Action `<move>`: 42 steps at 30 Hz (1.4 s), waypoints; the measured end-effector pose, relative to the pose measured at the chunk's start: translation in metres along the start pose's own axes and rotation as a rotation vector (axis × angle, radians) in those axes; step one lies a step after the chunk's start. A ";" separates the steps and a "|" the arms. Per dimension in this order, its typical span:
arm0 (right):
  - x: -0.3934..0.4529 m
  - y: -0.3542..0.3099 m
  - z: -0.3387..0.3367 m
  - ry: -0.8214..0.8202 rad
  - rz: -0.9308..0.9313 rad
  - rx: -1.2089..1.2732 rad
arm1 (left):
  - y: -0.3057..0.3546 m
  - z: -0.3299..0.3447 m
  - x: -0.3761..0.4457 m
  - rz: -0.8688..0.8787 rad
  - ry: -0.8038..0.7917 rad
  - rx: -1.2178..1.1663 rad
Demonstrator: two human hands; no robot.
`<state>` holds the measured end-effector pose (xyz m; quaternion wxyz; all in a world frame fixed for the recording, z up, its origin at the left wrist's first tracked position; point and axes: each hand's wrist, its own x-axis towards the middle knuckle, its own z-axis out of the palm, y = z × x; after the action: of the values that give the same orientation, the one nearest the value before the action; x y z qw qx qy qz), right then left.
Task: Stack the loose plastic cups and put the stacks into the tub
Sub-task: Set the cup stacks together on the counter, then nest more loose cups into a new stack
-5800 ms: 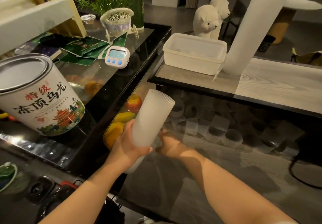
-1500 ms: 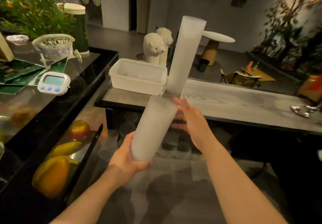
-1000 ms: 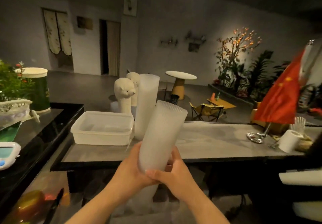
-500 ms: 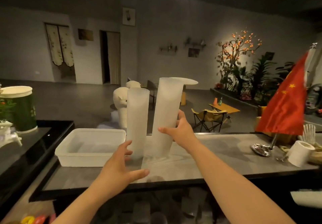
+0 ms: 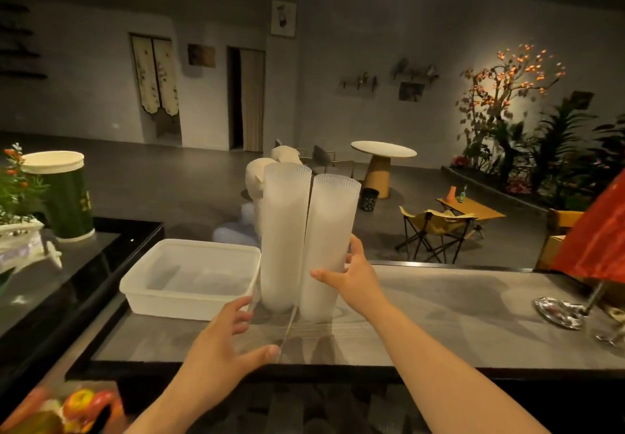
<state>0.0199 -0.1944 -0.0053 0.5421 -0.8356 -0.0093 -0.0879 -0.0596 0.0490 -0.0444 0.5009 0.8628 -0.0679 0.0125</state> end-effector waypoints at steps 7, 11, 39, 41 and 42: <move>-0.007 0.014 0.004 -0.019 0.033 -0.022 | -0.023 0.006 -0.034 0.053 0.158 0.049; -0.043 0.015 0.002 0.081 0.030 -0.033 | -0.061 -0.004 -0.075 0.042 0.373 0.044; -0.237 0.141 0.140 -0.386 0.197 -0.395 | -0.235 -0.037 -0.058 -0.371 -0.063 1.099; -0.233 0.146 0.149 -0.418 0.238 -0.422 | -0.245 -0.039 -0.060 -0.365 -0.033 1.048; -0.231 0.149 0.154 -0.437 0.257 -0.447 | -0.250 -0.040 -0.063 -0.381 -0.015 0.987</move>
<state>-0.1699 -0.0972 -0.2371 0.3375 -0.9272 -0.0004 0.1624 -0.0874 0.2123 -0.2455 0.0282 0.9930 0.1006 -0.0548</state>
